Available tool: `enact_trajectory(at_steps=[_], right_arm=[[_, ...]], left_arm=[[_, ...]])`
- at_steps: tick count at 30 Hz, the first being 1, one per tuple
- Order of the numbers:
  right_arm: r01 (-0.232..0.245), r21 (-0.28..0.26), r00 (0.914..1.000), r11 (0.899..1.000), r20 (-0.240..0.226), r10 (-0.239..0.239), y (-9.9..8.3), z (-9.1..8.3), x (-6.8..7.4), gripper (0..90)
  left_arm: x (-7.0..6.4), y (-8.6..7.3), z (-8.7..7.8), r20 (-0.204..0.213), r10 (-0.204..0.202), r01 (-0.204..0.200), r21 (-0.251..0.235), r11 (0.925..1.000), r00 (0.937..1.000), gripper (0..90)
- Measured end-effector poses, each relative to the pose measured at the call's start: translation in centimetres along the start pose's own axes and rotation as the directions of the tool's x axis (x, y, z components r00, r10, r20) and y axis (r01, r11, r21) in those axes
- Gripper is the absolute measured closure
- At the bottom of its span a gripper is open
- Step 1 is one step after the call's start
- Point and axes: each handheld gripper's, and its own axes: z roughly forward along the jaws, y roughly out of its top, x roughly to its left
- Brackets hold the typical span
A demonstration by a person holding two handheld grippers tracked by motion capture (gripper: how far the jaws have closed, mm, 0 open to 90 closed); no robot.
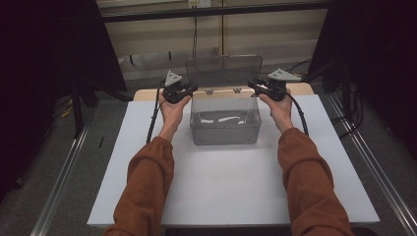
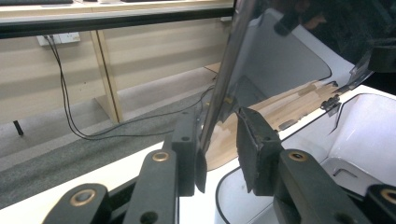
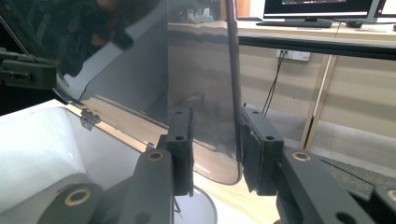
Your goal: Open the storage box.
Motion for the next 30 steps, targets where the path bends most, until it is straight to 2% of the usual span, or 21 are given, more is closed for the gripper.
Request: enact_trajectory(at_steps=[1,2,10,13,16,18,24,27,28,30], right_arm=[[-0.009,0.0,0.9999,1.0,0.005,0.009,0.0,0.1,0.0,67.3],[-0.012,0.0,0.9999,1.0,0.006,0.012,0.0,0.1,0.0,67.3],[-0.007,0.009,0.9999,1.0,0.01,0.007,0.3,0.4,-0.1,68.0],[0.003,0.015,0.9999,1.0,0.016,-0.004,0.4,0.5,-0.1,68.1],[-0.001,0.026,0.9998,1.0,0.022,0.0,0.5,0.7,-0.1,68.1],[0.022,0.04,0.9995,0.999,0.024,-0.023,0.7,0.8,-0.1,68.4],[0.007,0.04,0.9997,0.999,0.022,-0.008,0.8,1.1,-0.3,68.2],[-0.013,0.032,0.9997,0.999,0.02,0.012,0.6,1.2,-0.4,68.2],[-0.011,0.033,0.9998,0.999,0.017,0.011,0.5,1.2,-0.4,68.5],[-0.015,0.038,0.9998,0.999,0.015,0.014,0.5,1.2,-0.5,68.8]], left_arm=[[-0.1,0.0,0.1,0.0,-0.017,0.017,-0.01,0.9998,0.9999,69.7],[0.0,0.0,0.1,-0.005,-0.008,0.008,-0.007,0.9999,1.0,69.7],[0.1,0.2,0.3,-0.002,-0.031,0.031,0.004,0.9995,0.9995,70.6],[0.2,0.2,0.3,0.003,-0.027,0.027,0.01,0.9996,0.9996,71.1],[0.2,0.3,0.5,-0.012,-0.01,0.01,0.016,0.9998,0.9999,71.0],[0.2,0.2,0.5,-0.017,-0.01,0.01,0.014,0.9999,0.9998,71.1],[0.4,0.0,0.7,-0.001,-0.074,0.074,-0.009,0.9972,0.9972,71.7],[0.5,0.1,0.8,-0.004,-0.073,0.073,-0.004,0.9974,0.9973,71.8],[0.5,0.1,0.8,-0.005,-0.058,0.058,0.007,0.9983,0.9983,71.8],[0.5,0.0,0.9,-0.015,-0.055,0.055,0.008,0.9984,0.9984,71.8]])
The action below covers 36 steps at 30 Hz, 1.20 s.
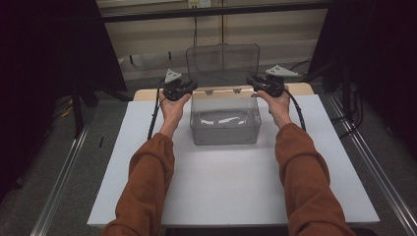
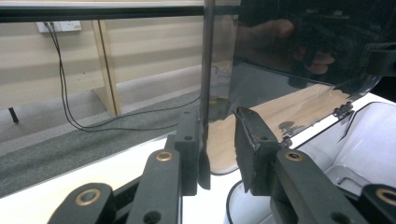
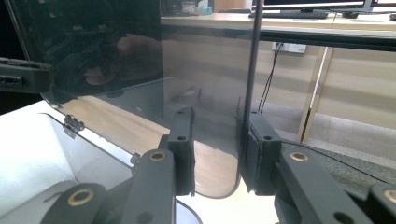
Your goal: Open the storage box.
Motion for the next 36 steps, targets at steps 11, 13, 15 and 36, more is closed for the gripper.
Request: enact_trajectory(at_steps=[11,13,15,36], right_arm=[[-0.071,0.032,0.9974,0.997,0.012,0.071,0.3,0.6,-0.2,68.6],[-0.086,0.042,0.9963,0.995,0.011,0.086,0.4,0.7,-0.3,68.6],[-0.097,0.047,0.9953,0.994,0.011,0.097,0.5,0.8,-0.4,68.6],[-0.235,0.083,0.9719,0.968,0.031,0.233,0.5,1.8,-0.9,66.1]], left_arm=[[0.3,0.2,0.4,-0.004,-0.057,0.057,0.03,0.9979,0.9983,72.3],[0.2,0.2,0.6,-0.016,-0.061,0.062,0.036,0.9974,0.998,71.9],[0.4,0.3,0.7,-0.014,-0.064,0.064,0.051,0.9966,0.9979,71.9],[0.7,0.6,1.9,-0.018,-0.116,0.117,0.117,0.9862,0.9931,66.1]])
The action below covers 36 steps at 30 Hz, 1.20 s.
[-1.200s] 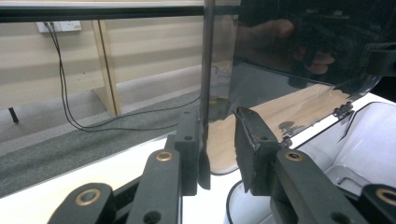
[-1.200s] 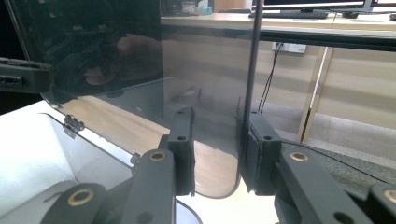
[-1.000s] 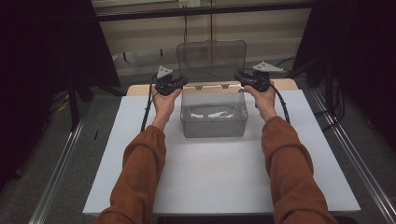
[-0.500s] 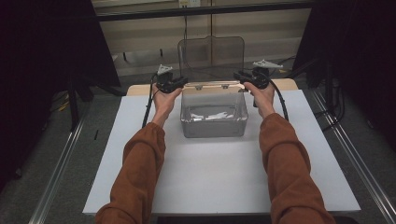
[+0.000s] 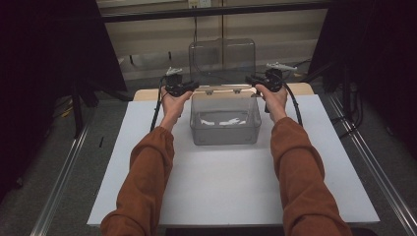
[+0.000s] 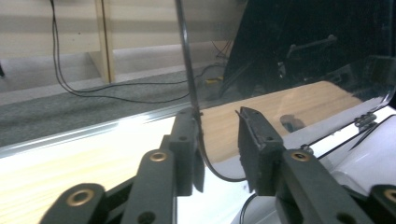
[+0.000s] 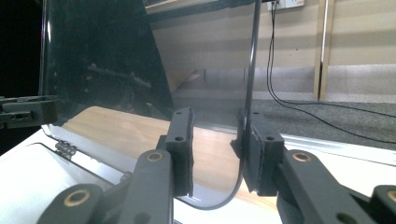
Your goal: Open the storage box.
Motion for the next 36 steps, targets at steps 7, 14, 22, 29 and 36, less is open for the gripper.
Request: enact_trajectory(at_steps=[7,14,22,29,36], right_arm=[[0.01,0.023,0.9997,1.0,0.023,-0.01,-0.1,0.4,0.2,62.1],[-0.002,0.039,0.9997,0.999,0.026,0.001,0.0,0.6,0.1,61.2],[-0.008,0.05,0.9992,0.999,0.04,0.007,-0.1,0.8,0.2,59.3],[-0.036,0.052,0.9984,0.998,0.046,0.033,-0.4,1.0,0.2,57.8],[-0.045,0.067,0.9983,0.997,0.039,0.043,-0.7,1.2,0.0,55.6]], left_arm=[[0.3,-0.1,0.3,0.013,-0.042,0.042,0.011,0.9991,0.999,64.2],[0.2,0.0,0.4,0.003,-0.057,0.057,0.023,0.9981,0.9984,63.7],[0.0,0.1,0.5,-0.009,-0.051,0.051,0.042,0.9978,0.9987,61.9],[0.0,-0.1,0.7,-0.006,-0.052,0.052,0.055,0.9971,0.9986,55.5],[0.0,-0.2,0.8,-0.007,-0.057,0.057,0.062,0.9964,0.9984,54.1]])
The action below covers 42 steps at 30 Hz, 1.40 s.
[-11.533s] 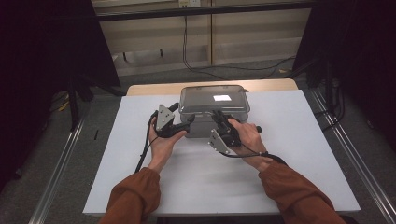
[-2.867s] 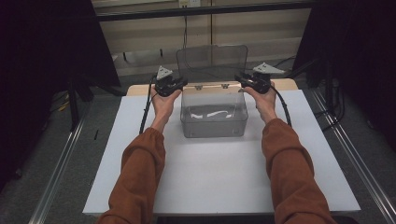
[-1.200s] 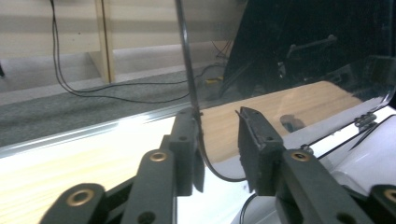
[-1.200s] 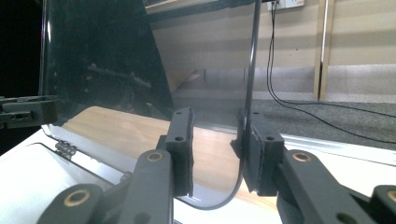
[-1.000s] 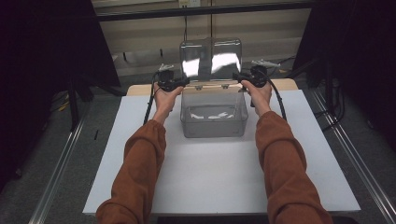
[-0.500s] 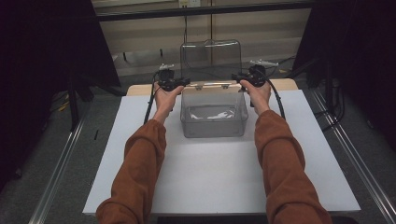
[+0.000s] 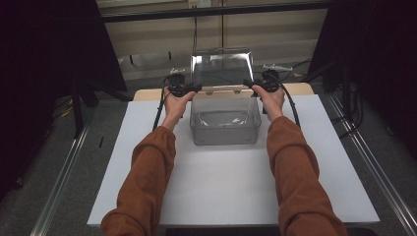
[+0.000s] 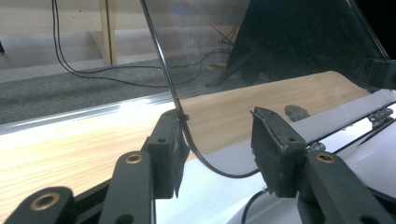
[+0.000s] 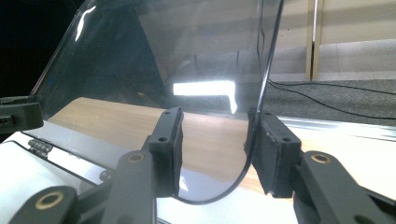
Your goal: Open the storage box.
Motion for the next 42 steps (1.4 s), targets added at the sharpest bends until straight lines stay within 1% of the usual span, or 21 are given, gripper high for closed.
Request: enact_trajectory(at_steps=[2,4,5,7,10,14,16,19,25,28,29,32,33,34,35,37,38,39,40,41,42], right_arm=[[-0.002,0.003,1.0,1.0,0.001,0.002,0.0,0.0,0.0,55.5],[-0.015,0.012,0.9999,1.0,-0.003,0.015,-0.1,0.1,-0.1,54.9],[-0.016,0.014,0.9999,1.0,-0.004,0.016,-0.2,0.1,-0.2,54.3],[-0.024,0.017,0.9997,1.0,-0.003,0.024,-0.3,0.2,-0.2,54.1],[-0.021,0.016,0.9998,1.0,0.004,0.021,-0.3,0.2,-0.2,54.2],[-0.028,0.023,0.9996,0.999,0.006,0.028,-0.2,0.2,-0.1,54.2],[-0.025,0.019,0.9996,1.0,0.009,0.025,-0.3,0.1,-0.1,54.2],[-0.024,0.013,0.9996,1.0,0.015,0.024,-0.4,0.2,0.0,53.8],[-0.033,0.025,0.9994,0.999,0.014,0.033,-0.5,0.2,-0.1,51.9],[-0.026,0.024,0.9994,0.999,0.024,0.025,-0.5,0.3,0.0,50.7],[-0.024,0.021,0.9994,0.999,0.025,0.024,-0.6,0.3,0.1,50.4],[-0.03,0.027,0.9991,0.999,0.03,0.029,-0.6,0.3,0.2,49.3],[-0.034,0.037,0.9988,0.999,0.035,0.032,-0.6,0.4,0.1,47.9],[-0.047,0.047,0.9985,0.998,0.029,0.046,-0.7,0.4,0.1,45.9],[-0.067,0.043,0.9972,0.997,0.037,0.065,-0.9,0.5,0.0,43.2],[-0.033,0.027,0.9975,0.999,0.064,0.031,-1.0,0.5,0.2,43.8],[0.002,0.034,0.9963,0.999,0.086,-0.005,-0.9,0.6,0.4,45.7],[0.011,0.034,0.9979,0.999,0.064,-0.013,-0.9,0.6,0.5,59.6],[-0.008,0.025,1.0,1.0,0.005,0.008,-0.9,0.8,0.7,48.6],[0.021,0.028,0.9989,0.999,0.042,-0.022,-0.8,0.8,1.0,50.4],[0.069,0.025,0.9903,0.997,0.119,-0.072,-0.7,0.7,1.1,42.7]], left_arm=[[0.1,0.0,0.0,0.002,-0.001,0.0,0.009,1.0,1.0,53.4],[0.2,-0.1,0.0,-0.002,-0.003,0.003,0.017,0.9998,1.0,52.5],[0.2,-0.1,0.0,0.004,-0.016,0.016,0.014,0.9998,0.9999,52.2],[0.3,-0.2,0.0,0.011,-0.024,0.024,0.017,0.9996,0.9996,52.2],[0.2,-0.1,0.0,0.002,-0.016,0.016,0.019,0.9997,0.9999,52.3],[0.2,-0.1,0.0,0.004,-0.025,0.025,0.016,0.9996,0.9997,52.2],[0.2,-0.2,0.0,0.012,-0.009,0.009,0.019,0.9998,0.9999,50.9],[0.2,-0.2,0.0,0.012,-0.018,0.018,0.024,0.9996,0.9998,50.2],[0.4,-0.4,0.2,0.021,-0.067,0.067,0.021,0.9975,0.9975,49.7],[0.2,-0.3,0.2,-0.002,-0.039,0.039,0.017,0.9991,0.9992,47.8],[0.2,-0.3,0.2,-0.004,-0.039,0.039,0.019,0.999,0.9992,47.4],[0.2,-0.3,0.1,-0.025,-0.001,0.001,0.02,0.9998,0.9997,47.5],[0.1,-0.3,0.1,-0.026,0.004,-0.004,0.023,0.9997,0.9997,47.6],[0.1,-0.3,0.1,-0.022,0.0,0.0,0.022,0.9998,0.9998,47.9],[0.2,-0.3,0.1,-0.019,-0.009,0.009,0.023,0.9997,0.9998,47.9],[0.3,-0.4,0.2,-0.009,-0.023,0.023,0.032,0.9992,0.9997,47.6],[0.3,-0.4,0.2,0.028,-0.026,0.025,0.029,0.9993,0.9993,49.4],[0.1,-0.5,0.3,0.06,-0.021,0.02,0.01,0.9997,0.998,55.4],[-0.3,-0.5,0.4,0.027,-0.003,0.002,0.022,0.9998,0.9996,52.9],[-0.6,-0.6,0.5,-0.014,-0.01,0.01,0.018,0.9998,0.9998,50.7],[-0.7,-0.6,0.6,-0.01,-0.022,0.022,0.014,0.9997,0.9997,44.8]])
